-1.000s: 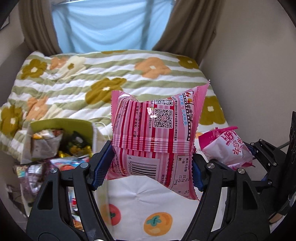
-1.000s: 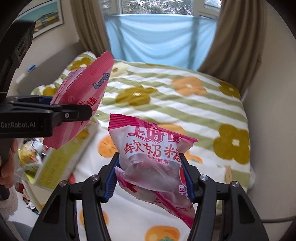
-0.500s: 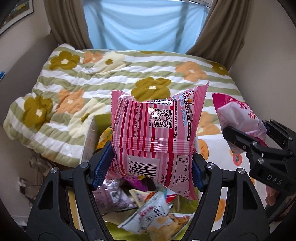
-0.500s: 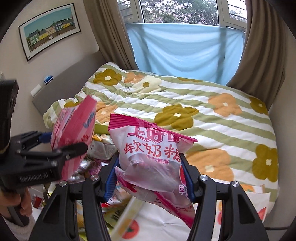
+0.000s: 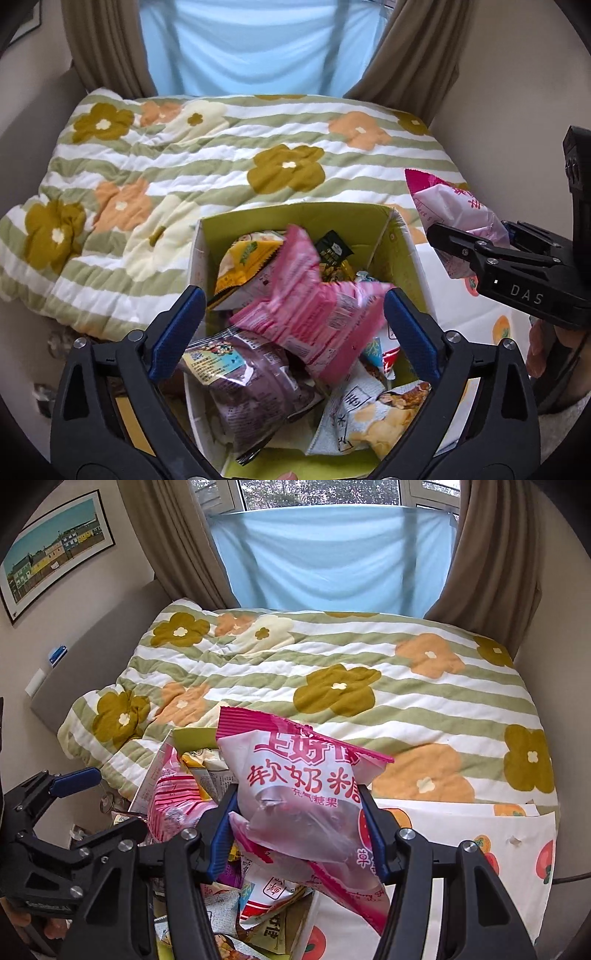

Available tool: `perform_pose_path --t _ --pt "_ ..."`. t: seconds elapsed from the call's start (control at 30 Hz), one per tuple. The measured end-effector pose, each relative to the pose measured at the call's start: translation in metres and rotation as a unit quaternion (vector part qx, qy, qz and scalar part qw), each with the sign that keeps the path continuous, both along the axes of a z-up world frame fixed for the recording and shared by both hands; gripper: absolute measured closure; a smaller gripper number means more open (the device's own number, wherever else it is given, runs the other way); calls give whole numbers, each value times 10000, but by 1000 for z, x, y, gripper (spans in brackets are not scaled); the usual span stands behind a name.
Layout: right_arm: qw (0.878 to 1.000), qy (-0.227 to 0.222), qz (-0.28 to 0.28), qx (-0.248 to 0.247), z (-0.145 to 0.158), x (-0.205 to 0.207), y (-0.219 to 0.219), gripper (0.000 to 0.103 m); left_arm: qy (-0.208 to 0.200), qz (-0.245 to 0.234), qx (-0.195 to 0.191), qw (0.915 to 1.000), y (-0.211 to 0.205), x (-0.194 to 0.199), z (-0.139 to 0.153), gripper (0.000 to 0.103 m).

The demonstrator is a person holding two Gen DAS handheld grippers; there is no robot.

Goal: Organize snacks
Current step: 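Carry both pink bags over the box and open both tools to drop them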

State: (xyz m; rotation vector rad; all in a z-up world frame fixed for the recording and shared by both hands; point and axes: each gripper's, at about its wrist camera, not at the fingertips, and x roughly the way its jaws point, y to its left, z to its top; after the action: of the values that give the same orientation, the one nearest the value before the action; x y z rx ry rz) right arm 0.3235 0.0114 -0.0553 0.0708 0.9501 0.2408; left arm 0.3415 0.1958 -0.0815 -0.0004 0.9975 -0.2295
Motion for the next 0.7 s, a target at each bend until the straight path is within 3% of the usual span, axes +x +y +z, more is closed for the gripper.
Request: perform_pose_path --t 0.43,0.5,0.57,0.7 --pt "9993 309 167 130 -20 32 30 45 75 398 -159 9991 42 1 -12 6" --pt "9994 229 106 253 -21 32 30 35 70 394 -143 9991 45 0 -14 6" --pt "9995 -1 -38 314 -16 24 27 4 32 395 -93 9992 47 -3 -16 6" --pt "9989 -202 -256 338 -12 7 20 3 -62 402 -31 9992 48 -10 -16 6"
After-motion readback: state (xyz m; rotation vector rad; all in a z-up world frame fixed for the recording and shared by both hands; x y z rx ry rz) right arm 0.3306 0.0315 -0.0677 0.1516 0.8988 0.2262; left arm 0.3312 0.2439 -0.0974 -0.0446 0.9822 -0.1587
